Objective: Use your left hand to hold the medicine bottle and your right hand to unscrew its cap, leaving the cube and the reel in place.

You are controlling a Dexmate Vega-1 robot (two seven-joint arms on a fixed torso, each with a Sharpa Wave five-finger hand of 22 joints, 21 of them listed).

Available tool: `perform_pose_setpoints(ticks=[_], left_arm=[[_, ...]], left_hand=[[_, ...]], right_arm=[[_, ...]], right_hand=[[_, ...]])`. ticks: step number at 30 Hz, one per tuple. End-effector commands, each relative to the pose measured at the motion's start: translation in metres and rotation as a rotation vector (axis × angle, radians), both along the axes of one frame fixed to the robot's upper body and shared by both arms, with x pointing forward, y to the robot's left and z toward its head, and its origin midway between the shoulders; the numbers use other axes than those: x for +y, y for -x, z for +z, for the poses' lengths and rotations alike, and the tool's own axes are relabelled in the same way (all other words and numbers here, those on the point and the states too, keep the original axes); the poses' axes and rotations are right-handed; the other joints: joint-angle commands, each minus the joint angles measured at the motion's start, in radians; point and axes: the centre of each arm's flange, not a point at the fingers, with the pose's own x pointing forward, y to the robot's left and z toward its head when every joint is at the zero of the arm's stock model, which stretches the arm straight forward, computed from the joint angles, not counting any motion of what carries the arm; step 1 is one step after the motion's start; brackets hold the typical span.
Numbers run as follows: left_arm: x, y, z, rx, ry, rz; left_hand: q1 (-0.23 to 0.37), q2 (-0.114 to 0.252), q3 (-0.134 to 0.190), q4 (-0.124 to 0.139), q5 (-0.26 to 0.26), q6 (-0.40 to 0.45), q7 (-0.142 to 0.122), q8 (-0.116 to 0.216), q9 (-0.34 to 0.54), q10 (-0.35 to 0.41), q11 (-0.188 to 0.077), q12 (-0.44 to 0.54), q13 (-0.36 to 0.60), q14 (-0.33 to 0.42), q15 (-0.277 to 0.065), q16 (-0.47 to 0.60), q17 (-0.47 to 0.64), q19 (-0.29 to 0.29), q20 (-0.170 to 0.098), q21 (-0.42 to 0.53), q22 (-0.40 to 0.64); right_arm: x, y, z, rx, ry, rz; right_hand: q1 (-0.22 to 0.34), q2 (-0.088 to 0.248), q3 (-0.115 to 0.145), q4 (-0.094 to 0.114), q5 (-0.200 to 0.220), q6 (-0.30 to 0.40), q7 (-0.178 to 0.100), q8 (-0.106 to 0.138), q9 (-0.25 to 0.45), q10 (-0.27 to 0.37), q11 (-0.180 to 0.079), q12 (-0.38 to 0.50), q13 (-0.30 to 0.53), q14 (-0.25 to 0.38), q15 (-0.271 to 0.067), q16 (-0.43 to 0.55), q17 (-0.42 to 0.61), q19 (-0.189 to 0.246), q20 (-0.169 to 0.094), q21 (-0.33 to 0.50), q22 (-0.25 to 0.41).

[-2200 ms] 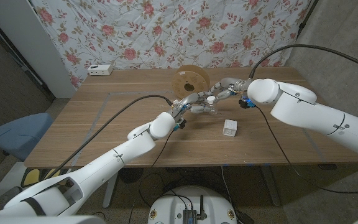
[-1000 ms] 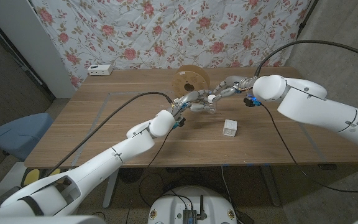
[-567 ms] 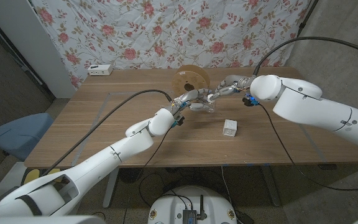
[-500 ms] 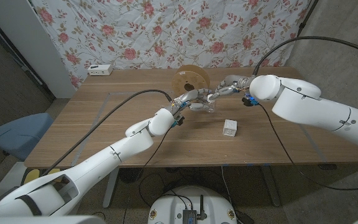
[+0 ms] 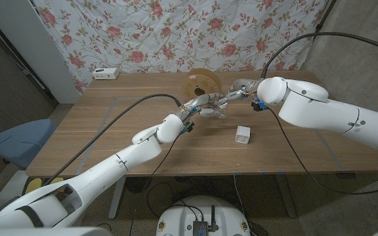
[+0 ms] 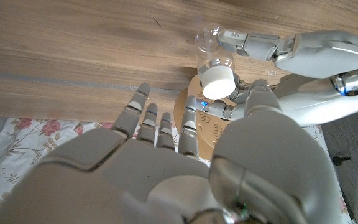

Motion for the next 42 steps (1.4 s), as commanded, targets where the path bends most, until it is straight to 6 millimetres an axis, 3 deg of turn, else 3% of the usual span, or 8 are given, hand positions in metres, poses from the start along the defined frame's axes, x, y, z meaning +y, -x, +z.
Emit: perform_pose_setpoints(ticks=[1, 10, 31, 42], left_arm=[[0.002, -0.001, -0.001, 0.003, 0.005, 0.004], [0.001, -0.002, -0.002, 0.005, 0.008, -0.003], [0.002, -0.007, -0.001, 0.012, 0.010, -0.008], [0.003, -0.009, -0.001, 0.016, 0.013, -0.004]], left_hand=[[-0.004, 0.001, 0.008, 0.003, 0.002, 0.008, -0.002, -0.002, 0.005, 0.008, -0.001, 0.008, 0.005, 0.009, -0.104, -0.003, 0.000, -0.004, -0.090, 0.000, 0.003], [-0.006, 0.000, 0.009, 0.004, 0.002, 0.008, -0.002, -0.003, 0.005, 0.010, 0.002, 0.008, 0.005, 0.009, -0.102, -0.003, 0.000, -0.004, -0.090, 0.000, 0.003], [-0.011, -0.001, 0.013, 0.005, 0.002, 0.009, -0.002, -0.002, 0.005, 0.009, -0.001, 0.008, 0.005, 0.011, -0.101, -0.003, 0.000, -0.004, -0.091, 0.000, 0.003], [-0.011, -0.001, 0.016, 0.004, 0.002, 0.008, -0.001, -0.003, 0.005, 0.009, -0.001, 0.007, 0.005, 0.011, -0.103, -0.003, 0.000, -0.004, -0.090, 0.000, 0.003]], right_arm=[[0.010, -0.002, 0.001, -0.016, 0.058, -0.051], [0.012, -0.004, -0.001, -0.028, 0.078, -0.073], [0.017, -0.009, -0.002, -0.067, 0.088, -0.093], [0.023, -0.010, -0.004, -0.071, 0.122, -0.101]], right_hand=[[-0.002, 0.003, -0.003, -0.002, 0.007, 0.018, -0.002, 0.006, 0.004, 0.003, 0.008, 0.008, 0.003, 0.004, 0.007, 0.004, 0.002, 0.008, 0.007, 0.004, 0.005], [0.004, 0.006, 0.000, -0.011, 0.011, 0.054, -0.005, 0.020, 0.008, 0.014, 0.008, 0.012, 0.002, 0.010, 0.003, 0.005, 0.000, 0.013, 0.007, 0.005, 0.005], [0.040, 0.021, 0.019, -0.047, 0.015, 0.156, -0.039, 0.068, 0.025, 0.062, 0.005, 0.020, 0.002, 0.050, -0.021, 0.014, -0.005, 0.040, -0.009, 0.009, 0.005], [0.048, 0.021, 0.022, -0.056, 0.015, 0.160, -0.038, 0.072, 0.029, 0.067, 0.002, 0.019, 0.002, 0.054, -0.026, 0.014, -0.005, 0.043, -0.012, 0.009, 0.005]])
